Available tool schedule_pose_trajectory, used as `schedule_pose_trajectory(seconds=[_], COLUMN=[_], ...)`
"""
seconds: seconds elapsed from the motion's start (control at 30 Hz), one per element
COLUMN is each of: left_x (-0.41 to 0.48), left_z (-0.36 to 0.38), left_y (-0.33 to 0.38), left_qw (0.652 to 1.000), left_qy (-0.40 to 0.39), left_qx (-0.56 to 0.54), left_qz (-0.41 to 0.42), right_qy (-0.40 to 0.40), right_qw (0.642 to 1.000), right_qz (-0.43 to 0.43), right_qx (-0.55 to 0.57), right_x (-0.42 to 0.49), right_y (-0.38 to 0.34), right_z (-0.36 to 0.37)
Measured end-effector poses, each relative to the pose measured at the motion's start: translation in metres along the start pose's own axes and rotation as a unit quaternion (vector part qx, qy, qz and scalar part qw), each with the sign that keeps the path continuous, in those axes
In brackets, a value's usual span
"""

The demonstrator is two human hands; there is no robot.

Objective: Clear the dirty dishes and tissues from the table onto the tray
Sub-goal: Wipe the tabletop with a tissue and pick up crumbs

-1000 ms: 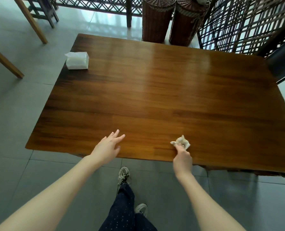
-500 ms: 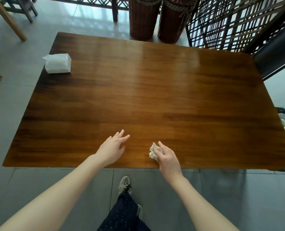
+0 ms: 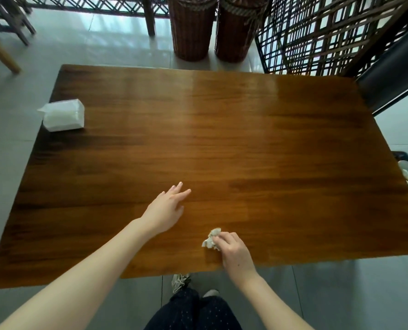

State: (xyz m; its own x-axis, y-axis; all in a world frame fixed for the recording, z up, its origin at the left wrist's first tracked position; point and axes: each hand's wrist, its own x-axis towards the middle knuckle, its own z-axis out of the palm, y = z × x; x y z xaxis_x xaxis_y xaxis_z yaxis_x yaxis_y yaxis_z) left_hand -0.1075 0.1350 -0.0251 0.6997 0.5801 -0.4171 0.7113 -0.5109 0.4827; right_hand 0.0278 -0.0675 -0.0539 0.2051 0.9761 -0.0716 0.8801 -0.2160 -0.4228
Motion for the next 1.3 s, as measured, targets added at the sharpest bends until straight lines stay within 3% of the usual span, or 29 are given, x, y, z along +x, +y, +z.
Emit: schedule_pose_trajectory(seconds=[0.2, 0.53, 0.7, 1.0, 1.2, 1.3], left_x=[0.013, 0.049, 0.079, 0.127, 0.134, 0.132], left_z=[-0.009, -0.05, -0.062, -0.083, -0.09, -0.094], left_y=[0.0, -0.018, -0.029, -0.037, -0.036, -0.041], left_qw=[1.0, 0.989, 0.983, 0.979, 0.976, 0.975], left_qy=[-0.012, 0.057, 0.081, 0.091, 0.103, 0.115], left_qx=[-0.004, -0.034, -0.052, -0.058, -0.061, -0.055], left_qz=[-0.028, -0.133, -0.159, -0.17, -0.181, -0.183], right_qy=[-0.026, -0.057, -0.063, 0.028, -0.024, -0.023], right_qw=[0.999, 0.995, 0.994, 0.995, 0.988, 0.99], right_qz=[0.023, -0.07, -0.071, 0.055, -0.136, -0.123], right_qx=[0.022, 0.037, 0.053, 0.085, 0.068, 0.066], right_x=[0.058, 0.198, 0.275, 0.358, 0.323, 0.366], right_y=[0.004, 0.014, 0.015, 0.039, 0.035, 0.046], right_z=[-0.008, -0.012, -0.012, -0.028, -0.017, -0.028])
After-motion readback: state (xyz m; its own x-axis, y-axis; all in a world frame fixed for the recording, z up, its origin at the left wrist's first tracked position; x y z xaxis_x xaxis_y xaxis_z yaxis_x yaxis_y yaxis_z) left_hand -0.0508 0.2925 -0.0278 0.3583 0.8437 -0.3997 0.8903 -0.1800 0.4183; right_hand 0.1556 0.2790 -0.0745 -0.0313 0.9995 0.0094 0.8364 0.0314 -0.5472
